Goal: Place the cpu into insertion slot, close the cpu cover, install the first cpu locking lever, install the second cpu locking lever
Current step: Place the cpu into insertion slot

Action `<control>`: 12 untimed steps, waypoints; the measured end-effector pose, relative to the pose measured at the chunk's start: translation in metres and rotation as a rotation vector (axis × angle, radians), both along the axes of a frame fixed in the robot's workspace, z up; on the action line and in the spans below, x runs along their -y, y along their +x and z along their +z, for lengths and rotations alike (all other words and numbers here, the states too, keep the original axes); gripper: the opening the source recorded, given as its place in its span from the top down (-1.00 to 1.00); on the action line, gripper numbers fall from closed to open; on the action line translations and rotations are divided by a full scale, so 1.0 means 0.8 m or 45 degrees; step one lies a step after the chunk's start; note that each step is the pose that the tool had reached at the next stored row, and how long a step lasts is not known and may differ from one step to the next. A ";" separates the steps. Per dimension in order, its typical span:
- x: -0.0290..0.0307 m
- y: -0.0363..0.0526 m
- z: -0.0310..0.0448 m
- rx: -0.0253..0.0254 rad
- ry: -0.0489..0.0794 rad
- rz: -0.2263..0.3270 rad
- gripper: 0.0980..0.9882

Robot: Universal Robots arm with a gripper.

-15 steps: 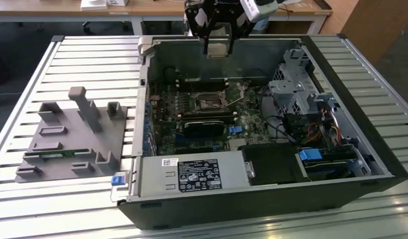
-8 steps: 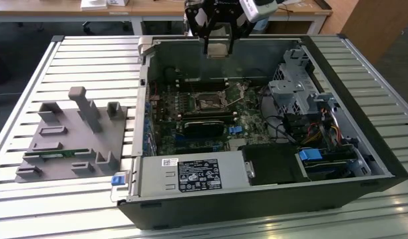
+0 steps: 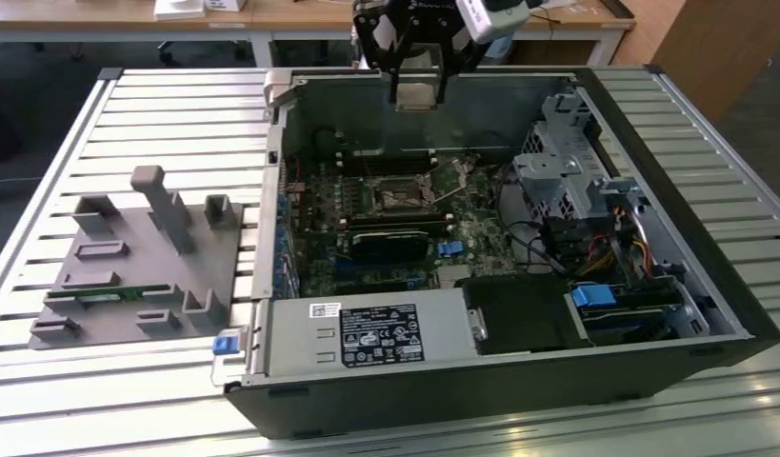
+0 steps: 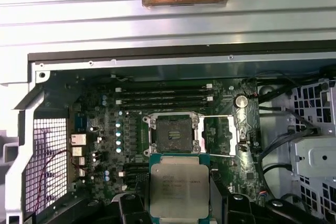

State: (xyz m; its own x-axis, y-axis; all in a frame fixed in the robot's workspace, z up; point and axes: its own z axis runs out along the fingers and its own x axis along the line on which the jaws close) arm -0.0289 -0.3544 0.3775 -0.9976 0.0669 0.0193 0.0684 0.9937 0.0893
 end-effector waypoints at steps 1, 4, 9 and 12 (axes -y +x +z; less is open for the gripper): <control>0.0000 0.000 0.0000 0.0000 0.000 -0.003 0.00; 0.0000 0.000 0.0000 0.0000 0.000 -0.013 0.00; 0.0000 0.000 -0.0001 0.0000 0.000 -0.025 0.00; 0.0000 0.000 0.0000 0.0000 0.000 -0.031 0.00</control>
